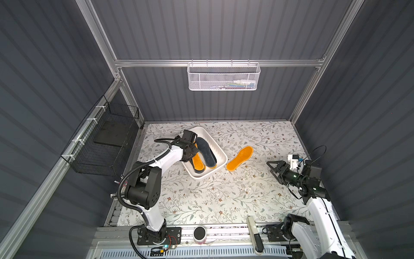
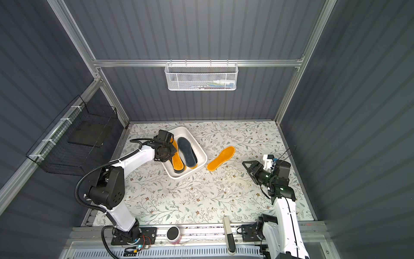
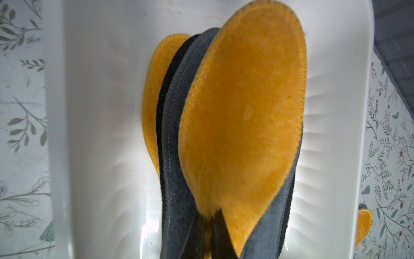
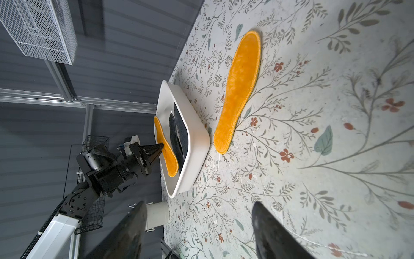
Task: Put the insoles into the storage box
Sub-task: Place the insole in the storage box.
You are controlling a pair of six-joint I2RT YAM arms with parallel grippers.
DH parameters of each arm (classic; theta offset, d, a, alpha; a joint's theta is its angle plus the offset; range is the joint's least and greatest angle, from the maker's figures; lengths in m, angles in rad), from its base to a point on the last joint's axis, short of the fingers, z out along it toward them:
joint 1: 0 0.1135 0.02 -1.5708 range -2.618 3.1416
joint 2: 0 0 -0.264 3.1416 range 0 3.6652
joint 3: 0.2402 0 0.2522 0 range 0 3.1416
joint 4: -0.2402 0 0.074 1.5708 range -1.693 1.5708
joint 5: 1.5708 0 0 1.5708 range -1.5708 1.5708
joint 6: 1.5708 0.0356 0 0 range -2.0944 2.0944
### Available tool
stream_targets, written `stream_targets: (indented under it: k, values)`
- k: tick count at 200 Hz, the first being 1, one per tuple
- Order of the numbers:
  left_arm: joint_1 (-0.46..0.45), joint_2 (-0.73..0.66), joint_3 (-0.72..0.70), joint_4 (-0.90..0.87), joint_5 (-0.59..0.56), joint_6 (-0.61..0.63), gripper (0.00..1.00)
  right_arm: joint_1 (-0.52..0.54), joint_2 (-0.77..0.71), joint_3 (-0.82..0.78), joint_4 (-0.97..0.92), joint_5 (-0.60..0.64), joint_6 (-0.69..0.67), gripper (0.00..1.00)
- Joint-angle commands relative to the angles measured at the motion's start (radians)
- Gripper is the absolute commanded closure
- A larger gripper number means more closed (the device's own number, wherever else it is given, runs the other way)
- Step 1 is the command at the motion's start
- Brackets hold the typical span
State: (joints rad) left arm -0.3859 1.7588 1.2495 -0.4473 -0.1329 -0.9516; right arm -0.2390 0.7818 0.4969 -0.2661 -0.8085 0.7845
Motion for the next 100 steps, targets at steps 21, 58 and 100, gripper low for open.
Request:
stream_targets:
  k: [21,58,100]
  values:
    - [0.017,0.017,-0.002,-0.005,0.004,-0.043,1.0,-0.002,0.016,-0.022,0.05,-0.017,0.008,0.27]
    - [0.022,0.052,0.028,-0.062,-0.006,-0.079,1.0,-0.003,0.019,-0.03,0.061,-0.02,0.01,0.26]
    - [0.024,0.068,0.042,-0.074,-0.009,-0.068,1.0,-0.002,0.025,-0.032,0.065,-0.017,0.008,0.27]
